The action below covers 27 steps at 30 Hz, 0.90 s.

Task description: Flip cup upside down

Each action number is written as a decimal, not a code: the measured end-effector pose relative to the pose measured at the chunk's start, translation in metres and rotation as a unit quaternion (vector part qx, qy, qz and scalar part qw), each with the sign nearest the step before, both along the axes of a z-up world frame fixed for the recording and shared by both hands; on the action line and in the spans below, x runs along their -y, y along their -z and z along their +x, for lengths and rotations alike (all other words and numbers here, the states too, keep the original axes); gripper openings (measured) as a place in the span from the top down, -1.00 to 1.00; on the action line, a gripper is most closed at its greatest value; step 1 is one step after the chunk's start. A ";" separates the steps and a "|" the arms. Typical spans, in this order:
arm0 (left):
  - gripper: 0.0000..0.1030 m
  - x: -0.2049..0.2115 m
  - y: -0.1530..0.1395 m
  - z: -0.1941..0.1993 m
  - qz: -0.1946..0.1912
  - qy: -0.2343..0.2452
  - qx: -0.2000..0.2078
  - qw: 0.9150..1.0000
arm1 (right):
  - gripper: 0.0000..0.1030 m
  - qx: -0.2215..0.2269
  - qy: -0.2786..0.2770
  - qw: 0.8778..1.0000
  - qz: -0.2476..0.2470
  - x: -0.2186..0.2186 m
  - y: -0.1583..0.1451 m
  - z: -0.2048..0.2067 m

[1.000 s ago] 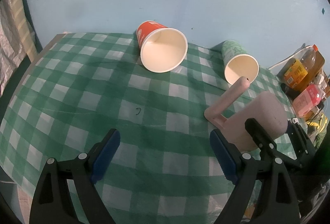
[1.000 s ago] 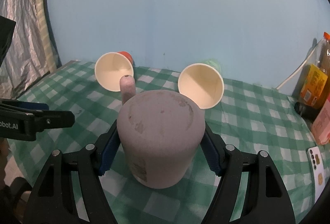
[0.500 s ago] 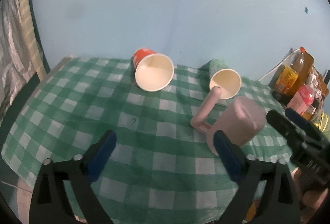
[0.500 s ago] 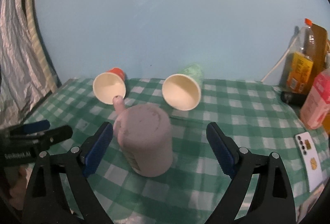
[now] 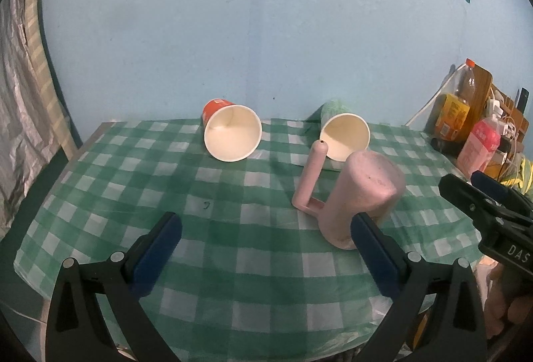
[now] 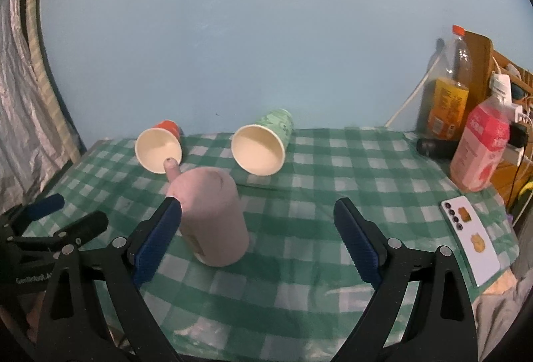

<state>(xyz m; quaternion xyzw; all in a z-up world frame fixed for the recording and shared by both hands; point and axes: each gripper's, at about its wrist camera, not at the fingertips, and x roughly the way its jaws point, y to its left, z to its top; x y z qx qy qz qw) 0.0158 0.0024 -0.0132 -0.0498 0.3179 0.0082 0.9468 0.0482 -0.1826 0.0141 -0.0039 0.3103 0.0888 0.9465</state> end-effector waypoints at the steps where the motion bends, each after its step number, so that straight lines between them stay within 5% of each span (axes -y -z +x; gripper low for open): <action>1: -0.99 0.000 0.000 -0.001 0.000 -0.001 0.000 1.000 | -0.78 -0.001 -0.001 1.000 0.001 0.001 0.001 -0.001; 27: -0.99 0.003 -0.016 -0.015 0.003 -0.002 0.035 0.999 | -0.78 -0.007 -0.023 1.000 -0.015 -0.010 0.000 -0.009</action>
